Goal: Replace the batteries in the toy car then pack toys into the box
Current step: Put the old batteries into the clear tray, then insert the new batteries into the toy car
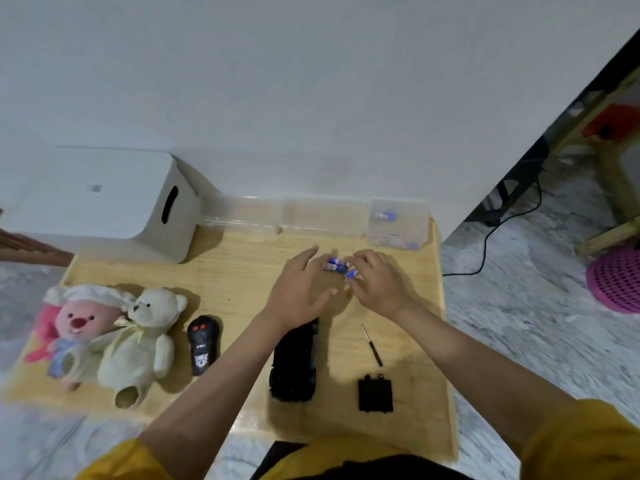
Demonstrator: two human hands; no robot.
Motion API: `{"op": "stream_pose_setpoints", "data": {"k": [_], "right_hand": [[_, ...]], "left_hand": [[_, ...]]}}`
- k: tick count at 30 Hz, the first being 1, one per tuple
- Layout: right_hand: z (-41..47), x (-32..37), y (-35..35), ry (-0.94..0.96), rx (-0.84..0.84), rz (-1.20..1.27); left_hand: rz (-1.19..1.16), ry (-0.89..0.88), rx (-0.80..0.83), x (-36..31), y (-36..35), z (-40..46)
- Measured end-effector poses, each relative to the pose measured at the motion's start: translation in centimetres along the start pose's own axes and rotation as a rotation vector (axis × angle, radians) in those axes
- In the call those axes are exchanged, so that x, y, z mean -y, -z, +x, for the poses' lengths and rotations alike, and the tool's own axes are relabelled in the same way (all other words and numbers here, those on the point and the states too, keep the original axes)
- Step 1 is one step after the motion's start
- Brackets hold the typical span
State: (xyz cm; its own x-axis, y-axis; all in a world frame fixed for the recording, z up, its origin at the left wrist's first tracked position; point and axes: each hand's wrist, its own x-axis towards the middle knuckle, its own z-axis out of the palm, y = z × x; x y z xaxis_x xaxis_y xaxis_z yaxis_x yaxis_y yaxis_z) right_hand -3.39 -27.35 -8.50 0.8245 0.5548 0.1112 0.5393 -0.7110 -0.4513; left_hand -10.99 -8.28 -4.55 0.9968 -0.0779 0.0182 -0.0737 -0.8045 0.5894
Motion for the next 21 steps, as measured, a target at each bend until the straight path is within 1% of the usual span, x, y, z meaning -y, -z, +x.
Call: {"op": "stream_pose_setpoints", "data": {"k": [4,6,8,10,12,14,17,21], "right_hand": [[1.5,1.2,-1.7,-0.064,0.14,-0.071],[1.9,1.4,-2.4,-0.095,0.165,-0.148],[1.8,1.4,-3.1,-0.111,0.134,-0.208],[1.3,1.4,-3.9,-0.115,0.048,-0.207],[0.8,1.5,-4.7,-0.113,-0.032,-0.196],[0.6,1.9,-4.9,-0.131,-0.042,-0.162],[1.0,2.1,-4.8,-0.143,0.027,-0.147],[1.5,2.1,-4.6,-0.068,0.186,-0.255]], "left_hand": [[0.01,0.076,0.009,1.7,0.6,-5.1],[-0.022,0.108,0.014,2.3,0.6,-7.2],[-0.081,0.171,0.04,2.8,0.5,-8.8],[-0.139,0.217,0.08,3.1,0.4,-10.2],[-0.166,0.224,0.106,3.4,0.1,-11.1],[-0.178,0.224,0.135,3.6,-0.2,-11.8],[-0.205,0.23,0.182,4.0,-0.6,-12.4],[-0.249,0.247,0.224,4.1,-0.6,-12.2]]}}
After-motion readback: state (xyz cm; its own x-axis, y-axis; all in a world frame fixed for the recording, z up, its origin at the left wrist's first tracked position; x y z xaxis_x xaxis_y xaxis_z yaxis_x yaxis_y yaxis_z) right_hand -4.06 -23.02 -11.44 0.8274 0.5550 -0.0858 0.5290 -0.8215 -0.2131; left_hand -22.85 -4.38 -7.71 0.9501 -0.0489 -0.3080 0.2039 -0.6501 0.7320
